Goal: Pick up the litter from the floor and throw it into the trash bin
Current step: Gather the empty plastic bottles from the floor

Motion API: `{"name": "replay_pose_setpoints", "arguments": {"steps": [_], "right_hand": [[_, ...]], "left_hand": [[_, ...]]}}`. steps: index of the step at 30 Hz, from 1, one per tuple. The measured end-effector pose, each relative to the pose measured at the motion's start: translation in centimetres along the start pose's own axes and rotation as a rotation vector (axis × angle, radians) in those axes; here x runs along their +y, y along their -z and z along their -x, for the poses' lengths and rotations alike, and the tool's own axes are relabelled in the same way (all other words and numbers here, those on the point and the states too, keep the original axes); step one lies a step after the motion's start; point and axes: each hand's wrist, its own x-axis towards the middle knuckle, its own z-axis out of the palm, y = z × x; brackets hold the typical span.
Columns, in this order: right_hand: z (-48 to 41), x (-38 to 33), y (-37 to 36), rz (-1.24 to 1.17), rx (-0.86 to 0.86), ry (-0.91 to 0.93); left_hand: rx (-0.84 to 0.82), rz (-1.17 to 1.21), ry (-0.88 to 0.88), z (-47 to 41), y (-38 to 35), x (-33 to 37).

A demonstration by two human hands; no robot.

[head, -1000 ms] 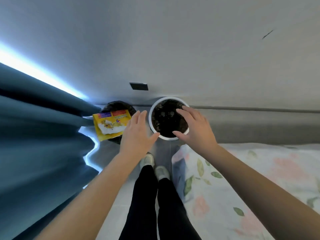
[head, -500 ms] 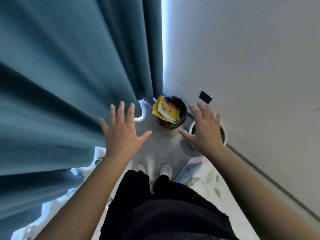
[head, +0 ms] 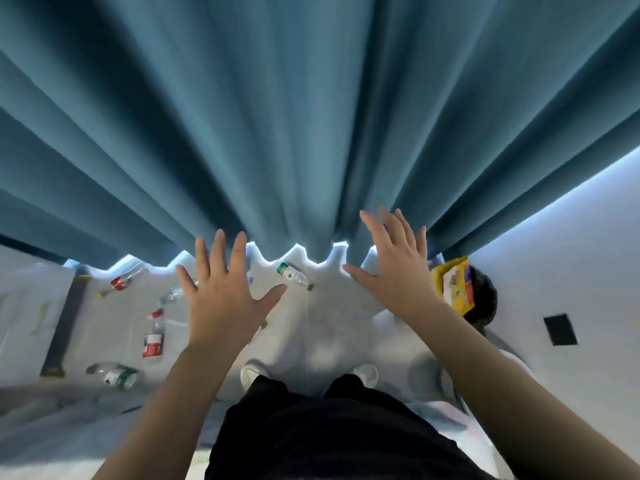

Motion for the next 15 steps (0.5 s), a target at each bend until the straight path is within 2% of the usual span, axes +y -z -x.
{"name": "replay_pose_setpoints", "arguments": {"steps": [9,15], "right_hand": [[-3.3,-16.7,-7.6,-0.083,-0.128,0.201],[-6.0,-24.3,-10.8,-0.088,-0.254,0.331]], "left_hand": [[-0.052,-0.014,0.24,0.7,2.4,-18.1],[0.007,-0.006,0.406,0.7,3.8,-25.0]]}}
